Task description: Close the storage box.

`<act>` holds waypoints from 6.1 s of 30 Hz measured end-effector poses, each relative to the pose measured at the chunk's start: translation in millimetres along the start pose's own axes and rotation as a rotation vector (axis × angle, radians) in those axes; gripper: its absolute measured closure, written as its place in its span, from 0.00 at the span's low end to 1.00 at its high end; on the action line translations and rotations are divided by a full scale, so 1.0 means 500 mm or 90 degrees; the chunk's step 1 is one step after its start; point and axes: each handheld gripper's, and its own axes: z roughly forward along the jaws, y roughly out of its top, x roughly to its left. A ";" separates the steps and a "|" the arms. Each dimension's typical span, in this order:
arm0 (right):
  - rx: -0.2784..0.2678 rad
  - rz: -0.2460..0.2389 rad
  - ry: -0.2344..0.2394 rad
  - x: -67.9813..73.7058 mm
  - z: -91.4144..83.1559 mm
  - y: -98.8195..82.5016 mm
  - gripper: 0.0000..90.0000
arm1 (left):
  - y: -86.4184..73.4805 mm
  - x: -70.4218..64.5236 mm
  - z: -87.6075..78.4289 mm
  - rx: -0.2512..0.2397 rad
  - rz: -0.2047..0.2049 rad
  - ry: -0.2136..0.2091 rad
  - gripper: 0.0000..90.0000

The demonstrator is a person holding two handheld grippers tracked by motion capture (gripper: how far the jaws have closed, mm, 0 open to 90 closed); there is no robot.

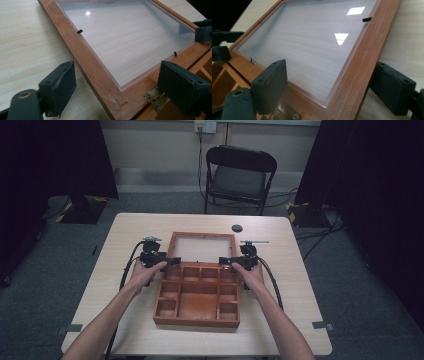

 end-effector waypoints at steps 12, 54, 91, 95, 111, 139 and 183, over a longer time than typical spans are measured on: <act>-0.010 -0.012 0.012 -0.002 0.001 -0.003 0.19 | 0.000 0.001 0.001 0.002 -0.006 -0.003 0.15; -0.113 -0.135 -0.059 0.030 -0.047 0.003 0.40 | 0.019 -0.017 -0.012 -0.006 0.050 0.008 0.30; -0.154 -0.145 0.008 0.066 -0.106 0.025 0.34 | 0.040 -0.053 -0.079 -0.078 0.076 0.003 0.30; -0.161 -0.157 0.001 0.072 -0.110 0.022 0.35 | 0.039 -0.056 -0.086 -0.082 0.082 0.001 0.31; -0.194 -0.175 0.001 0.099 -0.136 0.013 0.34 | 0.032 -0.072 -0.124 -0.115 0.105 -0.003 0.43; -0.242 -0.216 -0.032 0.145 -0.217 0.005 0.27 | 0.037 -0.121 -0.165 -0.146 0.132 -0.006 0.36; -0.201 -0.229 0.043 0.188 -0.234 -0.026 0.16 | 0.018 -0.161 -0.214 -0.171 0.179 -0.046 0.17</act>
